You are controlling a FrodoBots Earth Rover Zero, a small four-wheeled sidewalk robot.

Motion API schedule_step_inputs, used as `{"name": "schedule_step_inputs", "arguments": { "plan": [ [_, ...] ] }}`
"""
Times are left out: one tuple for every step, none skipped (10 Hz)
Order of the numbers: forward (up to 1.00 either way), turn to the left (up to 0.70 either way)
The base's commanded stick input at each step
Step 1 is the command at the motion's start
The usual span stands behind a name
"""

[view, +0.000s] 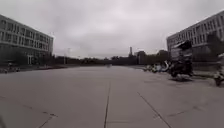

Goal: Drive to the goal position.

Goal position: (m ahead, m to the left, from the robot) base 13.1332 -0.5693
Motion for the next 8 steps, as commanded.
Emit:
{"name": "schedule_step_inputs", "arguments": {
  "plan": [
    [1.00,0.00],
    [1.00,0.00],
    [1.00,0.00],
    [1.00,0.00],
    [1.00,0.00],
    [1.00,0.00],
    [1.00,0.00],
    [1.00,0.00]
  ]
}}
